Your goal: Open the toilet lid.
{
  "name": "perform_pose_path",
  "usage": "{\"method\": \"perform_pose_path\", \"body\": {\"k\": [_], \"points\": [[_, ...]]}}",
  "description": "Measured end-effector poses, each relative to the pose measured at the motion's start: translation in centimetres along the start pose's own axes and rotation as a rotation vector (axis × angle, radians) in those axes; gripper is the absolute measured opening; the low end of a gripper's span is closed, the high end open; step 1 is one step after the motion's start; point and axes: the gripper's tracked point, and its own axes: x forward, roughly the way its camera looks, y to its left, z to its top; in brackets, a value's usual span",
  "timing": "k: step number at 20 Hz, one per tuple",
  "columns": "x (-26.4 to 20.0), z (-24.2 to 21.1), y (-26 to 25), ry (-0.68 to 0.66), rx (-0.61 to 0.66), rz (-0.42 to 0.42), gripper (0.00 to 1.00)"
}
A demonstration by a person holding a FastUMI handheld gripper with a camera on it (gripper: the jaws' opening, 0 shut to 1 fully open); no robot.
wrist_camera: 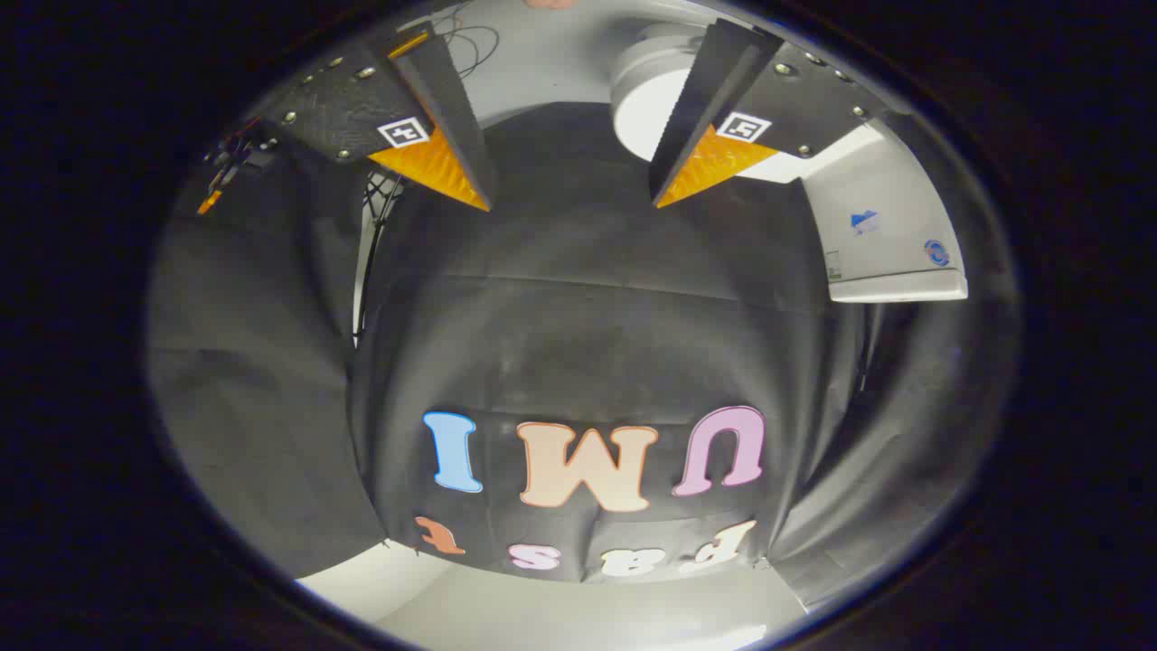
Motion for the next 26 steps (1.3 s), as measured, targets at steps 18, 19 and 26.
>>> {"method": "perform_pose_path", "body": {"k": [18,19,26], "points": [[-8.5,-5.9,4.2,0.036,0.086,-0.035,0.99],[-8.4,-5.6,4.4,0.023,0.084,-0.033,0.99],[-8.1,-4.9,5.3,0.017,0.077,0.009,0.99]]}}
